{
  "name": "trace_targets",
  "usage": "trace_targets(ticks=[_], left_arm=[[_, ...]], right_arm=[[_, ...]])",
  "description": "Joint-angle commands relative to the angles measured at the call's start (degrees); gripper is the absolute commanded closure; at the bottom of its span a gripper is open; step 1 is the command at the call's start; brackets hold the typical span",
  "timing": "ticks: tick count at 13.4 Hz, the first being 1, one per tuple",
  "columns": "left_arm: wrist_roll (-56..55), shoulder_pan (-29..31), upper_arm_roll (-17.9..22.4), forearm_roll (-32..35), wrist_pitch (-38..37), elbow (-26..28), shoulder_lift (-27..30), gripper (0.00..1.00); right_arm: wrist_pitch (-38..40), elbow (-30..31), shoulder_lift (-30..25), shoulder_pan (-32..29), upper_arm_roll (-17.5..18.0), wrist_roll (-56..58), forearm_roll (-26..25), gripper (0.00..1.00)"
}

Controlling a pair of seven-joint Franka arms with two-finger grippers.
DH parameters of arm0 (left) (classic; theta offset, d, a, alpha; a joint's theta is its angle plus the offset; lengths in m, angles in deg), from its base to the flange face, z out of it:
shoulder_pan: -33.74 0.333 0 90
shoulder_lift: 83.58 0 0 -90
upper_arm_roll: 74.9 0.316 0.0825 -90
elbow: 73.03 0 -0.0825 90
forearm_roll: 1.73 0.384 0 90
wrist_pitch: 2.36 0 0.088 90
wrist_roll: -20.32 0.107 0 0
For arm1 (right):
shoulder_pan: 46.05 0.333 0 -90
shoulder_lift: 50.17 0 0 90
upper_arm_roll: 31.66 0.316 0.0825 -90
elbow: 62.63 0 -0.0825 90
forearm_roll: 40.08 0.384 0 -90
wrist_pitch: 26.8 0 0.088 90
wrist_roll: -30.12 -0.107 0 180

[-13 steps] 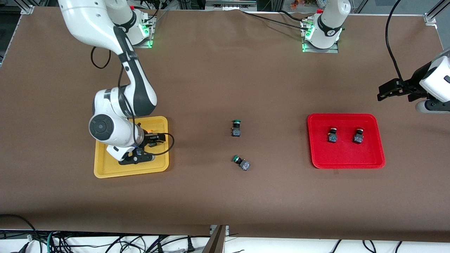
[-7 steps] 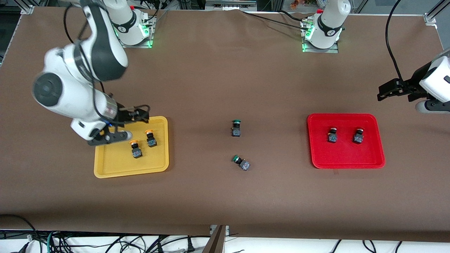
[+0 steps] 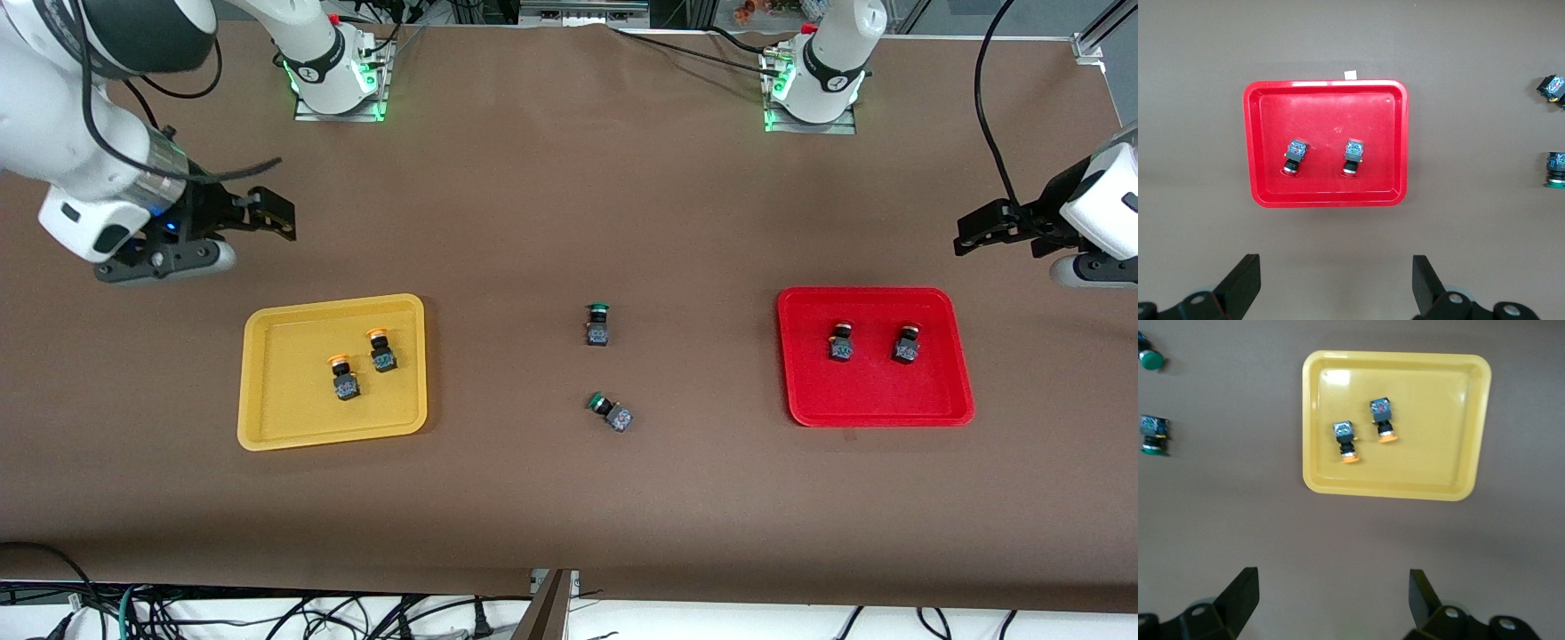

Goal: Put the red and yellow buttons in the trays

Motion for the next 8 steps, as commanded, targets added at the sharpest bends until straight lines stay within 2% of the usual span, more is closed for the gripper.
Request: trace_targets(ticks=[1, 8], left_arm=[[-0.5, -0.14, -0.1, 0.29, -1.4, -1.99, -0.81, 0.0], [-0.5, -0.14, -0.1, 0.29, -1.4, -1.99, -0.81, 0.0]], right_arm=[[-1.32, 6.21, -4.53, -3.42, 3.06, -0.15, -1.35, 0.01], [-1.06, 3.06, -3.66, -3.07, 3.24, 0.47, -1.26, 0.01]])
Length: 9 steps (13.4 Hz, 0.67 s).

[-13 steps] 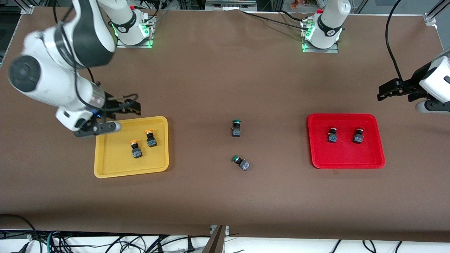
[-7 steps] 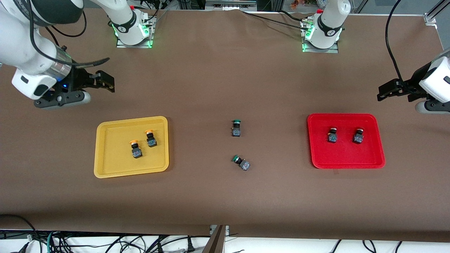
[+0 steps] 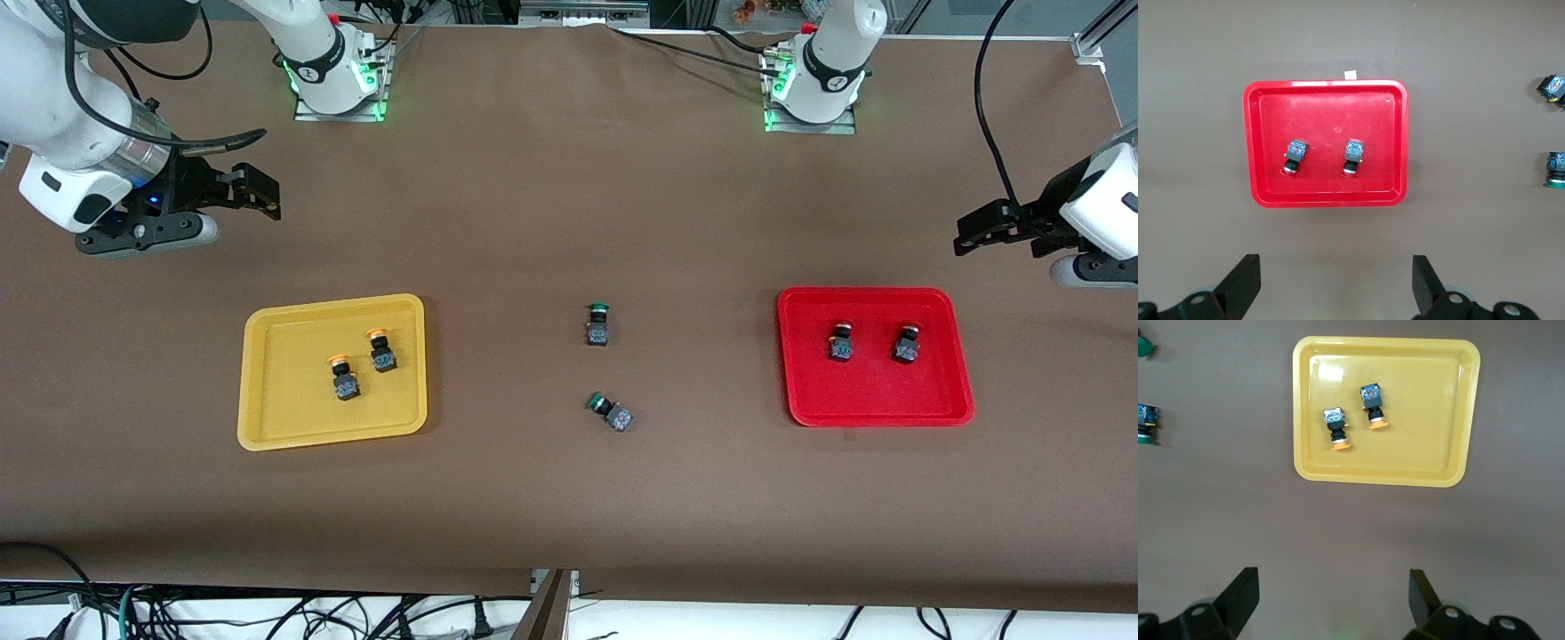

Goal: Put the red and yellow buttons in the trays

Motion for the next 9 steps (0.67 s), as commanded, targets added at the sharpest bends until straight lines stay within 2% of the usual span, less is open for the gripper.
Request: trace_targets(ticks=[1, 9], left_arm=[[-0.5, -0.14, -0.1, 0.29, -1.4, -1.99, -0.8, 0.0], [-0.5, -0.14, -0.1, 0.29, -1.4, -1.99, -0.8, 0.0]], right_arm=[[-0.22, -1.02, -0.18, -0.33, 0.85, 0.32, -0.44, 0.01], [-0.05, -3.57, 1.31, -0.33, 0.76, 0.41, 0.01, 0.01]])
